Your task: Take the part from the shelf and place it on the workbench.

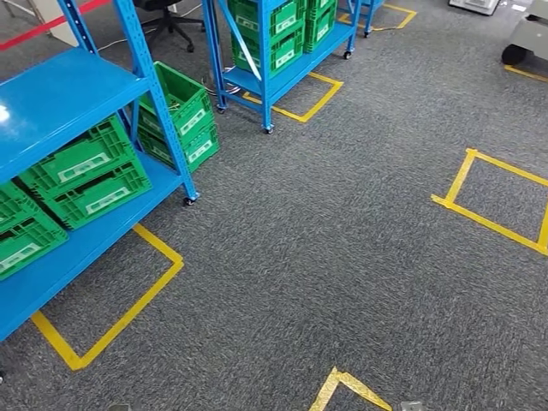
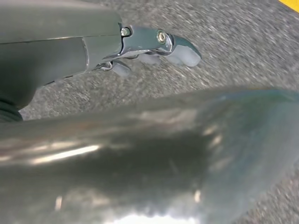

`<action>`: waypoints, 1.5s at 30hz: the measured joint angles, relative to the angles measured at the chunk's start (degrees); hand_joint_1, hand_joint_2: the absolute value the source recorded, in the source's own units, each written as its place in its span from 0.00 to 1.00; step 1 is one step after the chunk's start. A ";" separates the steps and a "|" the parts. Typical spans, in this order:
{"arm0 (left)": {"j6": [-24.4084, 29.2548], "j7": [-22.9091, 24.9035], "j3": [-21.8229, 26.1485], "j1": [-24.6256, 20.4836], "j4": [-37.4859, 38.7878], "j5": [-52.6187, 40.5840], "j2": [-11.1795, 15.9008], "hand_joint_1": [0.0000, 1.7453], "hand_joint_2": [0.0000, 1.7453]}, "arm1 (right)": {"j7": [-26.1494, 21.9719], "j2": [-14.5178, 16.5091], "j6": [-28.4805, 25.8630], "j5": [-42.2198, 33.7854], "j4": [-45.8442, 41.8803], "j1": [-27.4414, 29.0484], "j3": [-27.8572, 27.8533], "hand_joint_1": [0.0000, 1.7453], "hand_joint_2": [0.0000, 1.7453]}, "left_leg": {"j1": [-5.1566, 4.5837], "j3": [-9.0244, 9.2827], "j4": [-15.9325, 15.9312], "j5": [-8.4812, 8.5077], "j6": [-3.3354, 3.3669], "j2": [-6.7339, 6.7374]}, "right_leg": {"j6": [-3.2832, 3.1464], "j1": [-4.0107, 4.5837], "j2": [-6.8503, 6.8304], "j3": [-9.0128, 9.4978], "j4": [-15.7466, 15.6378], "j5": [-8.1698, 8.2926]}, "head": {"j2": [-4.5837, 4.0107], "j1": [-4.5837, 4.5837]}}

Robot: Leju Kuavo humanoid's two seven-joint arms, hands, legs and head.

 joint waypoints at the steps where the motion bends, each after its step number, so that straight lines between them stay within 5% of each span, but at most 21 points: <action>1: 0.01 0.00 0.04 0.04 0.00 0.00 0.03 0.00 0.00 | -0.01 0.00 0.00 0.00 0.00 -0.08 0.01 0.00 0.00 | 0.19 0.04 -0.11 0.14 0.35 -0.61 | 0.31 -0.11 1.45 -0.49 1.50 -0.98 | 0.00 0.13; 3: -0.01 0.00 0.07 -0.12 0.00 -0.01 0.07 0.00 0.00 | -0.01 0.00 0.03 0.01 0.04 0.04 0.03 0.00 0.00 | 0.40 0.03 -0.16 0.32 0.84 -1.86 | 0.75 -0.29 4.86 -3.55 8.15 -4.40 | 0.00 0.41; 6: -0.02 0.00 0.09 -0.18 0.00 -0.07 0.01 0.00 0.00 | 0.03 0.00 -0.02 0.02 0.12 0.30 0.05 0.00 0.00 | 0.41 -0.02 -0.13 0.36 1.00 -4.27 | 0.96 -0.37 5.96 -8.23 16.61 -6.66 | 0.00 0.51; 8: -0.01 0.01 0.11 -0.07 0.00 -0.35 -0.02 0.00 0.00 | 0.08 -0.01 -0.14 0.06 0.13 0.29 0.05 0.00 0.00 | 0.50 0.11 -0.08 0.37 0.85 -6.02 | 0.91 -0.56 6.50 -6.71 12.00 -2.92 | 0.00 0.50; 10: 0.06 0.12 0.13 -0.07 -0.01 -0.86 -0.07 0.00 0.00 | 0.34 -0.02 -0.27 0.17 0.18 0.21 0.07 0.00 0.00 | 0.55 0.08 0.13 0.32 0.36 -7.60 | 0.84 -1.04 9.13 -3.29 3.92 0.73 | 0.00 0.50; 12: 0.17 0.28 0.14 -0.08 -0.08 -1.31 -0.13 0.00 0.00 | 0.83 -0.01 -0.39 0.30 0.31 0.09 0.10 0.00 0.00 | 0.58 -0.28 0.29 0.42 -0.38 -8.84 | 0.44 -1.22 10.97 -1.66 0.35 1.55 | 0.00 0.48; 14: 0.28 0.52 0.19 0.14 -0.15 -1.66 -0.19 0.00 0.00 | 1.22 0.04 -0.47 0.40 0.44 -0.04 0.20 0.00 0.00 | 0.81 -0.72 0.16 0.77 -1.15 -9.99 | -0.41 -1.07 10.03 -1.46 0.22 1.66 | 0.00 0.46; 16: 0.50 0.84 0.24 0.40 -0.21 -2.04 -0.30 0.00 0.00 | 1.42 0.09 -0.54 0.44 0.51 -0.13 0.31 0.00 0.00 | 0.79 -1.47 1.23 0.05 -1.74 -8.52 | -1.23 -1.09 8.64 -1.33 0.02 2.00 | 0.00 0.25; 19: 1.11 1.12 0.25 0.26 -0.45 -2.92 -0.62 0.00 0.00 | 1.61 0.07 -0.71 0.35 0.55 0.07 0.32 0.00 0.00 | 0.60 -6.04 10.61 -5.09 -2.32 -3.43 | -1.93 -0.89 6.09 -1.30 -0.20 2.08 | 0.00 -0.43; 22: 1.53 1.46 0.25 0.34 -0.72 -4.09 -0.96 0.00 0.00 | 1.72 0.07 -0.73 0.28 0.55 0.30 0.33 0.00 0.00 | 0.70 -9.06 16.92 -6.44 -2.47 -2.65 | -2.11 -0.67 3.38 -1.27 -0.18 1.88 | 0.00 -0.45; 25: 1.48 1.86 0.25 0.65 -1.15 -5.41 -1.18 0.00 0.00 | 1.58 0.08 -0.67 0.01 0.56 0.26 0.34 0.00 0.00 | 0.47 -3.93 7.54 -1.24 -2.06 -0.05 | -1.76 -0.50 1.44 -0.87 -0.16 1.54 | 0.00 -0.49; 28: 1.19 1.75 0.25 0.21 -1.58 -6.77 -1.44 0.00 0.00 | 1.18 0.07 -0.67 -0.48 0.57 0.43 0.33 0.00 0.00 | -0.10 -0.55 0.80 0.11 -1.16 2.96 | -0.88 0.09 -0.43 -0.52 -0.09 0.90 | 0.00 -0.43; 30: 1.10 1.49 0.25 0.19 -1.68 -7.53 -1.52 0.00 0.00 | 0.92 0.07 -0.68 -0.81 0.57 0.32 0.31 0.00 0.00 | -0.02 -0.57 0.47 0.09 -0.48 1.44 | -0.27 0.10 -1.45 -0.05 -0.28 0.58 | 0.00 -0.33; 32: 1.10 1.24 0.26 0.27 -1.73 -8.06 -1.53 0.00 0.00 | 0.71 0.08 -0.67 -1.06 0.57 0.20 0.31 0.00 0.00 | 0.30 -0.44 0.22 0.32 0.16 0.02 | 0.37 -0.11 0.79 -0.49 1.56 -0.92 | 0.00 -0.03; 34: 1.05 1.09 0.27 0.06 -1.77 -8.42 -1.61 0.00 0.00 | 0.62 0.10 -0.64 -1.19 0.57 0.39 0.31 0.00 0.00 | 0.48 -0.48 0.15 0.47 0.63 -1.43 | 0.73 -0.24 4.43 -3.39 8.11 -4.36 | 0.00 0.43; 36: 0.93 0.96 0.27 -0.11 -1.77 -8.88 -1.64 0.00 0.00 | 0.49 0.12 -0.63 -1.39 0.58 0.75 0.31 0.00 0.00 | 0.46 -0.54 0.17 0.49 0.83 -3.22 | 0.78 -0.26 5.75 -7.06 15.22 -6.78 | 0.00 0.61; 37: 0.84 0.90 0.28 -0.09 -1.78 -9.16 -1.61 0.00 0.00 | 0.37 0.13 -0.63 -1.52 0.58 0.89 0.29 0.00 0.00 | 0.45 -0.50 0.18 0.46 0.84 -4.14 | 0.75 -0.27 5.92 -7.94 16.35 -6.44 | 0.00 0.67; 39: 0.63 0.61 0.29 -0.06 -1.78 -9.93 -1.55 0.00 0.00 | 0.09 0.13 -0.58 -1.77 0.57 1.03 0.25 0.00 0.00 | 0.52 -0.31 0.22 0.37 0.69 -5.97 | 0.69 -0.46 6.50 -6.47 11.72 -2.62 | 0.00 0.69; 41: 0.50 0.17 0.29 -0.19 -1.78 -10.88 -1.51 0.00 0.00 | -0.16 0.19 -0.53 -1.99 0.57 1.07 0.19 0.00 0.00 | 0.52 -0.28 0.43 0.13 0.19 -7.55 | 0.69 -0.95 8.88 -3.31 4.06 0.78 | 0.00 0.77; 43: 0.51 -0.22 0.29 -0.40 -1.78 -11.84 -1.47 0.00 0.00 | -0.33 0.36 -0.49 -2.31 0.57 1.12 0.10 0.00 0.00 | 0.45 -0.51 0.51 -0.18 -0.38 -8.80 | 0.32 -1.18 10.39 -1.83 0.61 1.10 | 0.00 0.80; 45: 0.55 -0.36 0.28 -0.40 -1.77 -12.53 -1.41 0.00 0.00 | -0.43 0.55 -0.31 -2.67 0.57 1.20 -0.05 0.00 0.00 | 0.60 -0.65 0.40 -0.41 -0.88 -9.71 | -0.53 -1.09 9.43 -1.23 0.32 0.69 | 0.00 0.75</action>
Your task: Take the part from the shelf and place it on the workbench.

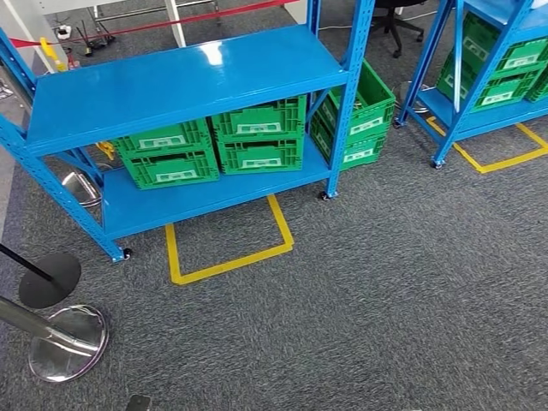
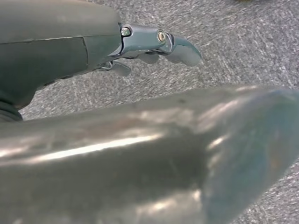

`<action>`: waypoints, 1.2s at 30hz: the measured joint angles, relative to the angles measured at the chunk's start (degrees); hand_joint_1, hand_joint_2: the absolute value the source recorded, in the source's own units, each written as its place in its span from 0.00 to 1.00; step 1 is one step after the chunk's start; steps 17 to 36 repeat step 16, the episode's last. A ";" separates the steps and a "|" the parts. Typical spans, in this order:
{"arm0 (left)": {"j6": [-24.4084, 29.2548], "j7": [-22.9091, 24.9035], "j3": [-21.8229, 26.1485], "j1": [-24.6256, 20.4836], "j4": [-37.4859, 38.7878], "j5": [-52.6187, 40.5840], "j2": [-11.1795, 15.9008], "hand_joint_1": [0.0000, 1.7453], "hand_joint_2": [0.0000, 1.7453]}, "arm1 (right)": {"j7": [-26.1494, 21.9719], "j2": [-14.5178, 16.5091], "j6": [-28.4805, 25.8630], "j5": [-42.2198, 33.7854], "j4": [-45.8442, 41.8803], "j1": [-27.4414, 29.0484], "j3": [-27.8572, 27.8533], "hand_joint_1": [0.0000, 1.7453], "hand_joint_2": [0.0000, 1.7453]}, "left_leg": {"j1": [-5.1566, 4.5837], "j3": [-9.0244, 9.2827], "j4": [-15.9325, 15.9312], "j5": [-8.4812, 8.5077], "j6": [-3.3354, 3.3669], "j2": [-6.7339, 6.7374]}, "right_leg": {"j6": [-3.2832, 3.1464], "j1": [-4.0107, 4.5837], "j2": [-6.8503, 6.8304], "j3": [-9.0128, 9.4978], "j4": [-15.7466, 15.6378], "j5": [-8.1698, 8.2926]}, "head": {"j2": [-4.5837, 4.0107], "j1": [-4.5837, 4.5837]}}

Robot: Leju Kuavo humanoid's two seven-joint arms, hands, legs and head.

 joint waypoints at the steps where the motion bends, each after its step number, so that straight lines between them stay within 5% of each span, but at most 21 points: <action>1: -0.01 0.00 0.01 0.06 0.00 -0.23 0.04 0.00 0.00 | -0.08 0.07 0.22 -0.17 -0.02 0.03 -0.07 0.00 0.00 | 0.02 -0.14 0.40 -0.20 -0.26 0.60 | -0.42 0.01 -0.52 0.37 -0.06 -0.10 | 0.00 -0.01; 3: -0.12 0.02 0.00 -0.09 0.00 -0.70 0.15 0.00 0.00 | -0.41 0.14 0.90 -0.58 -0.08 0.21 -0.22 0.00 0.00 | -0.04 -2.10 4.24 -1.77 -0.78 3.58 | -1.11 -0.05 -1.54 1.20 -0.20 -0.39 | 0.00 -0.35; 4: -0.20 0.04 -0.01 -0.29 0.00 -0.95 0.17 0.00 0.00 | -0.60 0.15 1.30 -0.82 -0.12 0.37 -0.32 0.00 0.00 | -0.12 -4.21 7.95 -3.15 -1.01 5.40 | -1.30 0.04 -2.05 1.61 -0.22 -0.77 | 0.00 -0.53; 6: -0.32 0.19 -0.03 -0.58 0.00 -1.53 0.20 0.00 0.00 | -0.84 0.17 1.93 -1.29 -0.19 0.73 -0.58 0.00 0.00 | -0.06 -9.08 15.55 -5.17 -1.25 6.95 | -1.42 0.15 -3.07 2.61 -0.23 -1.77 | 0.00 -0.65; 8: -0.34 0.39 -0.05 -0.57 0.00 -2.02 0.24 0.00 0.00 | -0.92 0.26 2.35 -1.78 -0.28 0.89 -0.87 0.00 0.00 | -0.07 -11.12 16.87 -3.16 -1.08 7.18 | -1.33 0.17 -3.63 4.02 -0.26 -2.99 | 0.00 -0.67; 10: -0.33 0.50 -0.05 -0.54 0.00 -2.50 0.37 0.00 0.00 | -0.96 0.44 2.66 -2.28 -0.38 0.91 -1.25 0.00 0.00 | -0.26 -9.27 10.41 2.42 -0.41 7.37 | -1.19 0.16 -3.87 5.75 -0.59 -4.36 | 0.00 -0.69; 12: -0.25 0.62 -0.05 -0.65 0.00 -2.97 0.55 0.00 0.00 | -0.99 0.65 2.79 -2.83 -0.48 0.85 -1.66 0.00 0.00 | -0.70 -6.61 3.97 5.15 0.27 7.85 | -0.74 0.36 -3.98 7.13 -1.27 -5.67 | -0.01 -0.68; 16: -0.13 0.74 -0.14 -0.89 0.00 -3.60 0.62 0.00 0.00 | -1.04 0.74 2.80 -3.55 -0.75 0.68 -2.30 0.00 0.00 | -0.79 -4.51 0.96 3.06 0.87 7.84 | 0.67 0.54 -4.21 9.60 -2.35 -5.39 | -0.02 -0.66; 36: -0.13 0.74 -0.14 -0.89 0.00 -3.60 0.62 0.00 0.00 | -1.04 0.74 2.80 -3.55 -0.75 0.68 -2.30 0.00 0.00 | -0.79 -4.51 0.96 3.06 0.87 7.84 | 0.67 0.54 -4.21 9.60 -2.35 -5.39 | -0.02 -0.66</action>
